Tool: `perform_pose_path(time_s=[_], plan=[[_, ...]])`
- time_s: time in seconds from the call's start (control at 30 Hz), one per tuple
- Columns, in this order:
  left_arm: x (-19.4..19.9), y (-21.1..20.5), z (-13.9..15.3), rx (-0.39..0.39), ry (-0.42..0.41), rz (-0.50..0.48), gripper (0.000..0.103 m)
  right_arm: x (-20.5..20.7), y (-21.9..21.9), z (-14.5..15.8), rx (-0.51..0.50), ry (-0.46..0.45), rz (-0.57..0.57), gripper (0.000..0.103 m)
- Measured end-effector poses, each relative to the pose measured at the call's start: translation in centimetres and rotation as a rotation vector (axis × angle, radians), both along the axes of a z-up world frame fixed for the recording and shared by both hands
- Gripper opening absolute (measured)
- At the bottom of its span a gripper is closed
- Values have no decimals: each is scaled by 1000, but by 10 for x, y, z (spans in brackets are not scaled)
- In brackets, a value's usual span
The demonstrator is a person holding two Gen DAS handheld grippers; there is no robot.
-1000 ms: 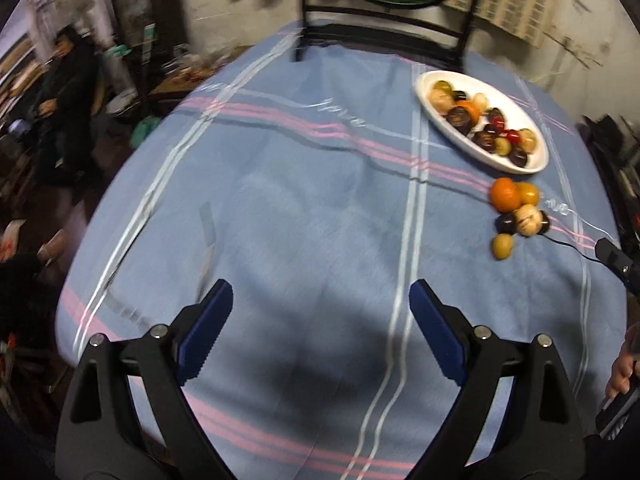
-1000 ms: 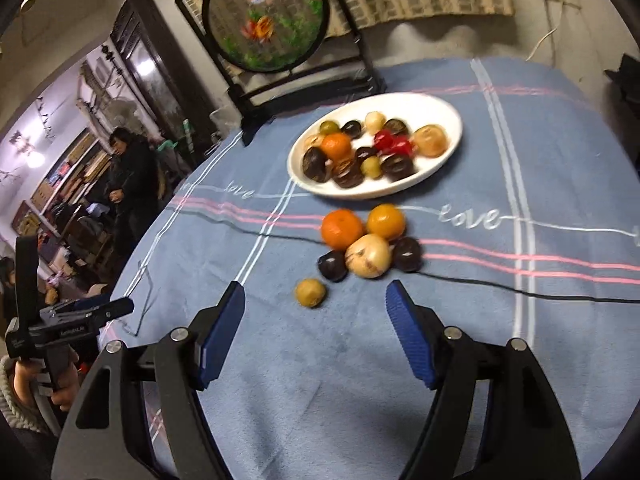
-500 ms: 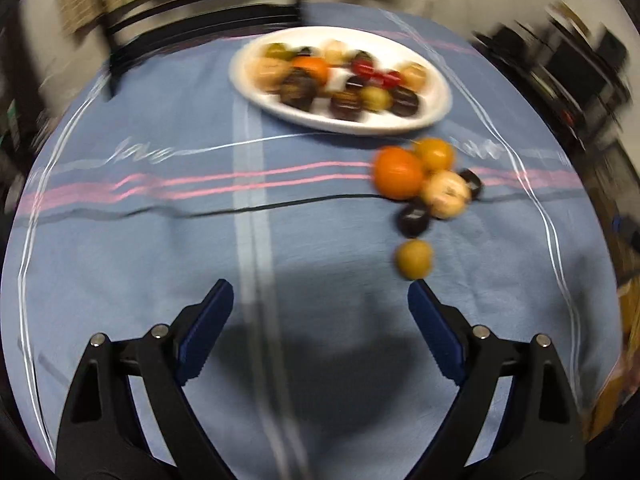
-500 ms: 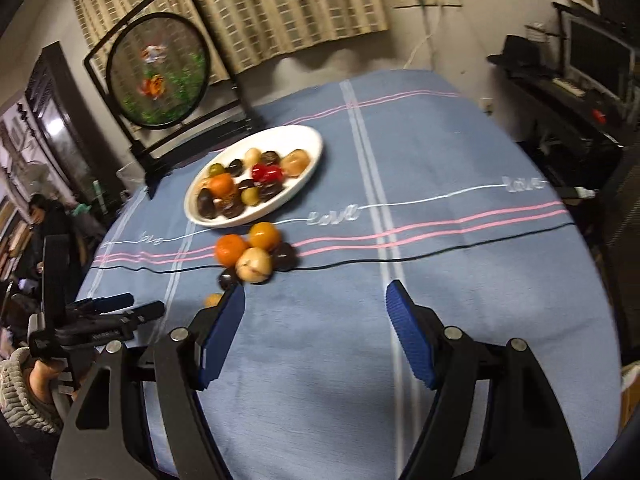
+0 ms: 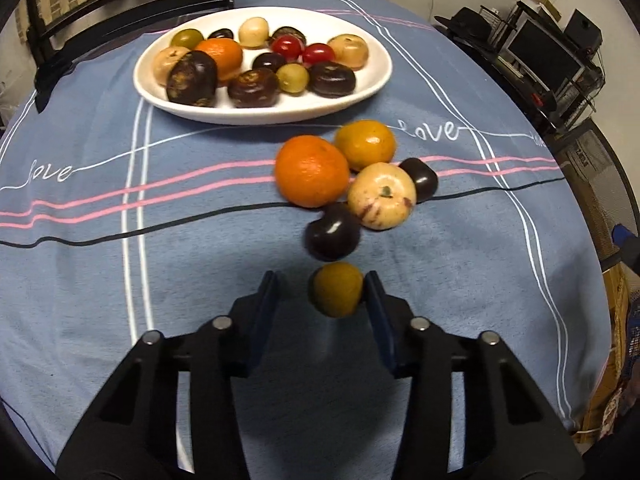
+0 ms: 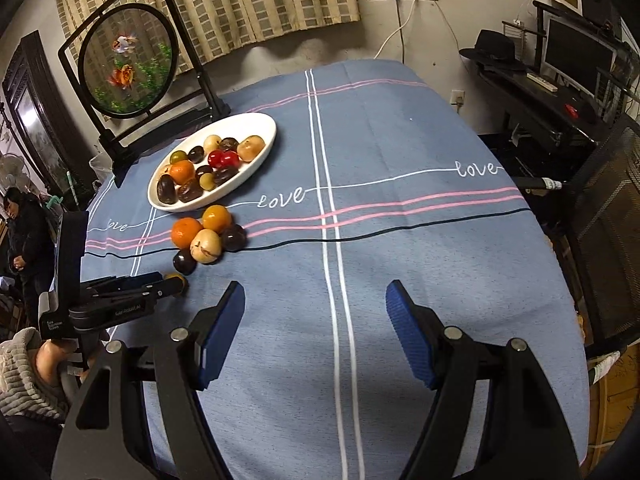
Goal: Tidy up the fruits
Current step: 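Lower the left tool onto a small yellow fruit and close it, then grasp a dark purple fruit with the right tool while the left tool holds the yellow fruit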
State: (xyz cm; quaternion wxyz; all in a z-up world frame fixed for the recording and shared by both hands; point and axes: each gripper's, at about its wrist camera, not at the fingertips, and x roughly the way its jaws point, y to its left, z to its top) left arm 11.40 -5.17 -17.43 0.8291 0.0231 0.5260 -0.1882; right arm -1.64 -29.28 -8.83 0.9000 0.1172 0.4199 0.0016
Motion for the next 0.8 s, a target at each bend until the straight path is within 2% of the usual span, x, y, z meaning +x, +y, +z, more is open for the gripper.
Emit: perform_pose_path(time_s=[0.07,0.1,0.13,0.27,0.37,0.47,0.6,0.67,0.73,0.8], plan=[[-1,-5,-3,8,-2,-12,43,1,0,0,3,-1,8,73],[-2,-6,-2,11,-12,-18,39,2,0,-1,4,-1,12,73],[-3,-7,-2,-4,-8,-33,26,3,2,0,4,-2,17,73],[-8,2,12,6,-38,-15,26,11,8,-1,20,1,56,73],[-15,21,28,-9,-51,22,26,33,26,-11,37,28,145,73],[-30,53,48,3,-82,93,26,59,50,-22,13,45,226,73],[-51,90,62,26,-90,190,26,87,90,-35,45,43,359,67],[-63,107,65,40,-84,246,26,94,105,-38,30,42,406,64],[-73,121,66,48,-77,288,26,105,103,-42,-4,26,362,63],[-79,131,66,56,-70,318,26,114,87,-49,19,44,302,60]])
